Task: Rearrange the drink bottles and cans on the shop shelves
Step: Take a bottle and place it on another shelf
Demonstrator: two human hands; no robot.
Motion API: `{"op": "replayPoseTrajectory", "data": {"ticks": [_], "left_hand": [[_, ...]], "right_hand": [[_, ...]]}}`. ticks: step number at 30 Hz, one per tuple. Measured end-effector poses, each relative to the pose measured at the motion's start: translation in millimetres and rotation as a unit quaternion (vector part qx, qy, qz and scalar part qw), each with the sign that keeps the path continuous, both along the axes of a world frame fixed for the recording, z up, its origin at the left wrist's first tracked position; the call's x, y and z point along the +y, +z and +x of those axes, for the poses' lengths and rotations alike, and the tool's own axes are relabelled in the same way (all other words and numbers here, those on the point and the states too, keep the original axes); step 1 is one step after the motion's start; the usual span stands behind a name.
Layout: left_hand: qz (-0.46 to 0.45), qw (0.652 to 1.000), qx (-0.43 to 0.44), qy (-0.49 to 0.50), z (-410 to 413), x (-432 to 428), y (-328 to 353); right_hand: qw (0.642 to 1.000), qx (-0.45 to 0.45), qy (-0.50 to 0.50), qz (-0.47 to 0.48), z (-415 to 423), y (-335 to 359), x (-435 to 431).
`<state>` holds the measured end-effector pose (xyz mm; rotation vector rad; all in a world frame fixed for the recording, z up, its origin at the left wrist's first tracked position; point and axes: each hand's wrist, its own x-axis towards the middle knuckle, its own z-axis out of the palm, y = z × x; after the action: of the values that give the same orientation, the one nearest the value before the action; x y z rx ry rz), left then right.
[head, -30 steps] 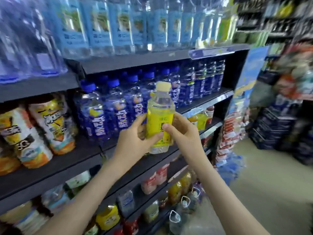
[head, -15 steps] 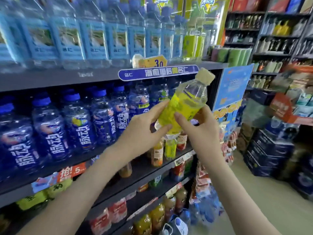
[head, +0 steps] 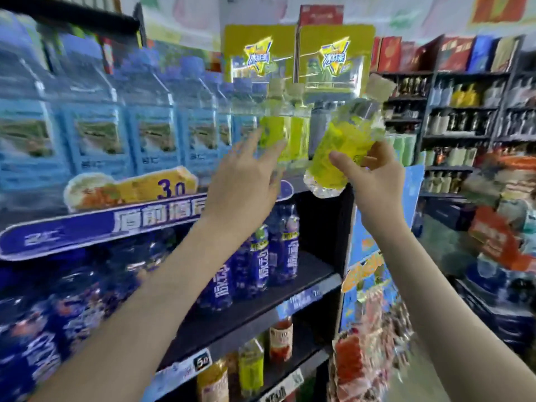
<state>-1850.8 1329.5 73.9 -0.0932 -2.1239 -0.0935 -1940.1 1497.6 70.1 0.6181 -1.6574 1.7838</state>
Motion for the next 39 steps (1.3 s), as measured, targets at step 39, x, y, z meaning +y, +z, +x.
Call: {"op": "replayPoseTrajectory", "data": {"ticks": [39], "left_hand": [[-0.011, 0.919, -0.074, 0.386, -175, 43, 32]], "right_hand": [[0.901, -0.024, 0.224, 0.372, -246, 66, -53]]}}
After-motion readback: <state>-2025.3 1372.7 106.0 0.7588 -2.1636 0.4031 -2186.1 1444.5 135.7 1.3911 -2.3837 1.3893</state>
